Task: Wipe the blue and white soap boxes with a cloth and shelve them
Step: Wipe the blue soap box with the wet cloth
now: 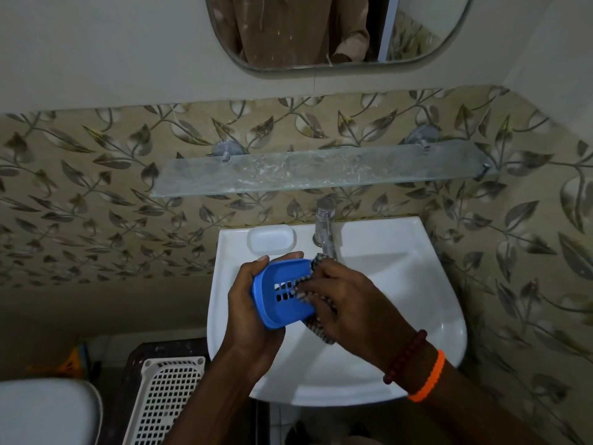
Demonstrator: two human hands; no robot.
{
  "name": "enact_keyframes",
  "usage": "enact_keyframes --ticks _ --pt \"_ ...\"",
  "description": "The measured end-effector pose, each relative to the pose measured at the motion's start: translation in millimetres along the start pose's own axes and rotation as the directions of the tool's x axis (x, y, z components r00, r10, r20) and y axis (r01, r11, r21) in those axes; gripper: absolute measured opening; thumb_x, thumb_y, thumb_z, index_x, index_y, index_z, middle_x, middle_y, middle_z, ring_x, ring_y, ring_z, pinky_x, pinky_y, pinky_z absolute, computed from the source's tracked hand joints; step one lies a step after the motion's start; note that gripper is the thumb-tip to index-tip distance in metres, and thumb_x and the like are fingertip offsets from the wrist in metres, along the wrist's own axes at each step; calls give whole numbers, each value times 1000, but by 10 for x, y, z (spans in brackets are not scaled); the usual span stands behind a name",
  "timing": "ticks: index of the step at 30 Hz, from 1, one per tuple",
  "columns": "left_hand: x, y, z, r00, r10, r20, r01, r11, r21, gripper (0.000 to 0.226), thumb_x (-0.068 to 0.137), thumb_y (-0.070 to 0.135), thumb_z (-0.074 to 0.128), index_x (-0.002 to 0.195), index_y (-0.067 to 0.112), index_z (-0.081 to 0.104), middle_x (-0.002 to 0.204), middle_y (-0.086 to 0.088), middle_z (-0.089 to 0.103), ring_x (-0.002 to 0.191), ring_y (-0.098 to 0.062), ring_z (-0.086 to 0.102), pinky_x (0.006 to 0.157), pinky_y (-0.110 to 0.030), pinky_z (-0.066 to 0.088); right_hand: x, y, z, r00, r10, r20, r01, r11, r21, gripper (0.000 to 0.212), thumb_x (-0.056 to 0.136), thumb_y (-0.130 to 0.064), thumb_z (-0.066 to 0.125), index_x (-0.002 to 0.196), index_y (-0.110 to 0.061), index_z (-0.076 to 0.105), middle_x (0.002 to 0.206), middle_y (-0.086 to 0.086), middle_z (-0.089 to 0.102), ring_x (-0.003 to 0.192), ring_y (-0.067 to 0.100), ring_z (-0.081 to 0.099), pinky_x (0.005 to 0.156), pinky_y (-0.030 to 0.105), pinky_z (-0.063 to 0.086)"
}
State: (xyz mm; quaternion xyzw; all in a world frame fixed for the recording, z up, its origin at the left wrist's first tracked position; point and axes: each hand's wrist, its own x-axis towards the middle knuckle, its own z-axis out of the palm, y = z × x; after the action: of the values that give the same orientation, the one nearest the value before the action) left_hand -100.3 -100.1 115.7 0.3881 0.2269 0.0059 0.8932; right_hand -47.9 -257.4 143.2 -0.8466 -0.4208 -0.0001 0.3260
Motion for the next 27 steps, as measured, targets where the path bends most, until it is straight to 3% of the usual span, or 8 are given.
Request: enact_keyframes --ticks 2,5,8,11,14,17,23,27 --pt "-6 -31 12 1000 11 -25 -10 1000 22 57 91 46 48 120 5 76 113 -20 77 90 -25 76 73 -33 65 5 -14 41 997 79 -10 -80 993 -87 23 97 -14 59 116 -8 70 117 9 63 100 23 68 93 35 58" --pt "1 -55 53 1000 26 -12 -26 1000 0 55 88 47 52 112 6 79 102 -17 79 84 -23 77 70 -30 64 34 -125 91 994 63 -87 -62 998 13 21 97 -15 60 114 -9 71 110 6 67 99 17 67 92 31 57" --pt "-2 -76 56 1000 7 -1 -7 999 -36 53 92 48 51 108 8 81 93 -13 79 79 -22 78 65 -29 64 62 -267 107 999 -13 -53 17 996 87 20 95 -16 60 110 -14 73 109 1 70 100 13 66 91 29 57" --pt "-5 -75 42 999 38 -10 -38 999 -19 53 89 48 52 111 9 81 102 -16 79 85 -24 78 69 -31 64 73 -220 65 1000 12 8 -12 1000 21 24 91 -12 67 114 -12 72 112 3 68 99 17 68 90 30 58" --pt "-26 -59 54 996 85 -22 -84 996 32 53 86 47 50 107 10 82 107 -16 79 88 -23 77 71 -31 64 64 -117 53 987 142 70 -132 982 -131 32 91 -15 66 123 -13 65 117 4 61 98 20 67 90 31 58" --pt "-33 -75 68 993 121 -2 -120 988 97 51 86 47 49 108 14 81 111 -14 79 91 -21 77 72 -30 63 73 -112 57 966 258 22 -245 940 -239 26 87 -17 69 113 -14 65 108 3 58 87 22 67 82 33 60" --pt "-45 -111 133 981 187 56 -194 959 206 37 85 46 56 99 26 84 110 -4 80 96 -18 74 82 -34 60 138 -149 93 896 424 -131 -442 880 -174 8 92 -20 63 97 -14 64 95 5 62 80 23 68 71 32 59" --pt "-43 -132 153 972 225 69 -235 947 218 44 79 52 58 105 28 82 117 -1 78 108 -18 71 87 -29 59 129 -81 88 860 509 -24 -510 858 -62 12 93 -23 64 94 -11 64 93 6 65 87 20 64 67 20 47"
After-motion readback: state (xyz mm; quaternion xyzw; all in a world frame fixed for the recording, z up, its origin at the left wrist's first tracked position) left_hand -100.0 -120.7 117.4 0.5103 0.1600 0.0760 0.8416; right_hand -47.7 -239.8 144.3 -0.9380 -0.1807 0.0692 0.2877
